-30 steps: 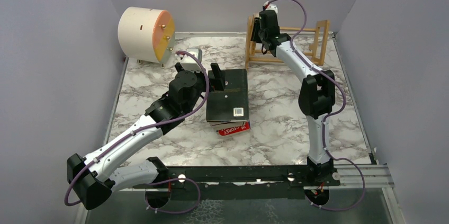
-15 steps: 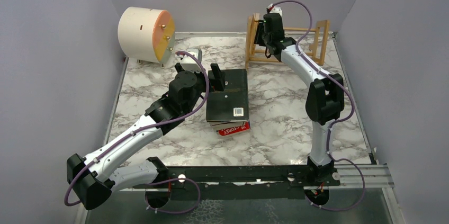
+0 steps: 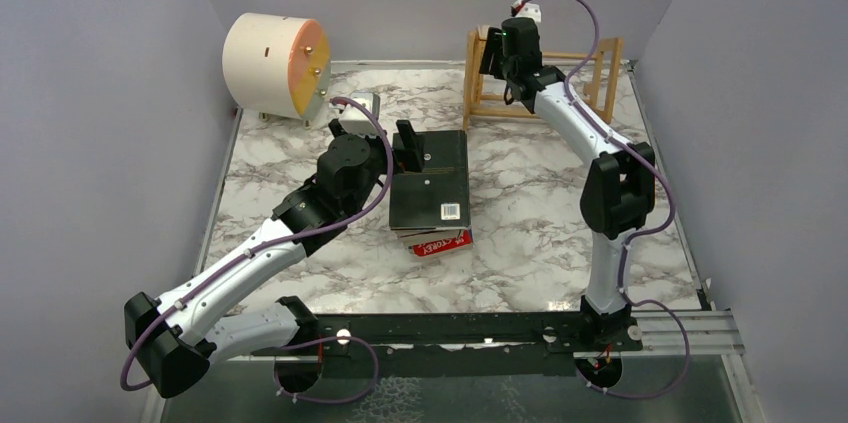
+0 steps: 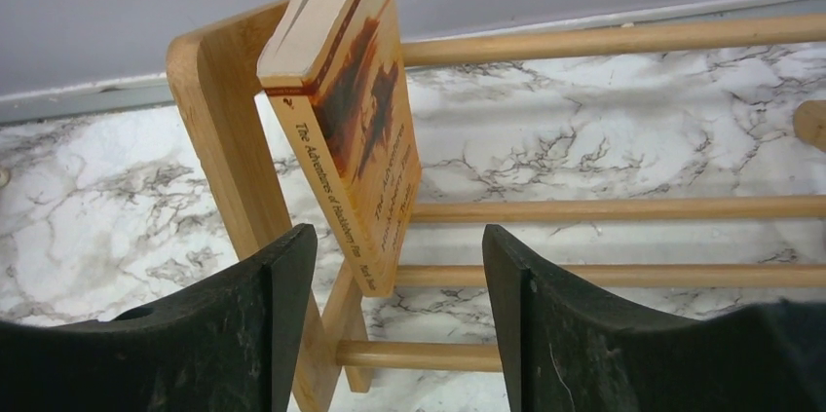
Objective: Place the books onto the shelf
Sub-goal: Place the book on the shelf.
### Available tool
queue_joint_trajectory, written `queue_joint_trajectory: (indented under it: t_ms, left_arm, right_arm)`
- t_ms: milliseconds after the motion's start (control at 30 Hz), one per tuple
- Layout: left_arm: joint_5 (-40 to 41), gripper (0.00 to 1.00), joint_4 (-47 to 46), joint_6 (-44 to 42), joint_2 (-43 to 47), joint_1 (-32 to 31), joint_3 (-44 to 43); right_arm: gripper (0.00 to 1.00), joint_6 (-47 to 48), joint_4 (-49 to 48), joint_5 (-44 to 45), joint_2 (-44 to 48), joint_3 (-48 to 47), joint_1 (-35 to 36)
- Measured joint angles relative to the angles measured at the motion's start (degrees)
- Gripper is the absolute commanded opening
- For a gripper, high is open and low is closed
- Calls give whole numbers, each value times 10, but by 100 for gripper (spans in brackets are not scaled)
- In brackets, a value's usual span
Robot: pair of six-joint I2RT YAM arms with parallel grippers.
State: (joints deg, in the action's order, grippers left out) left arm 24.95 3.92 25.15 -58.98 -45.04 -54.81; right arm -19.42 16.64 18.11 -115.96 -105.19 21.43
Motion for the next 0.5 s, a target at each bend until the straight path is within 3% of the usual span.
queue_joint_trajectory:
  t_ms: [500]
  left_arm:
    - [5, 99, 0, -1, -4, 0, 0]
  right_arm:
    - [68, 7, 29, 44, -63, -61, -13]
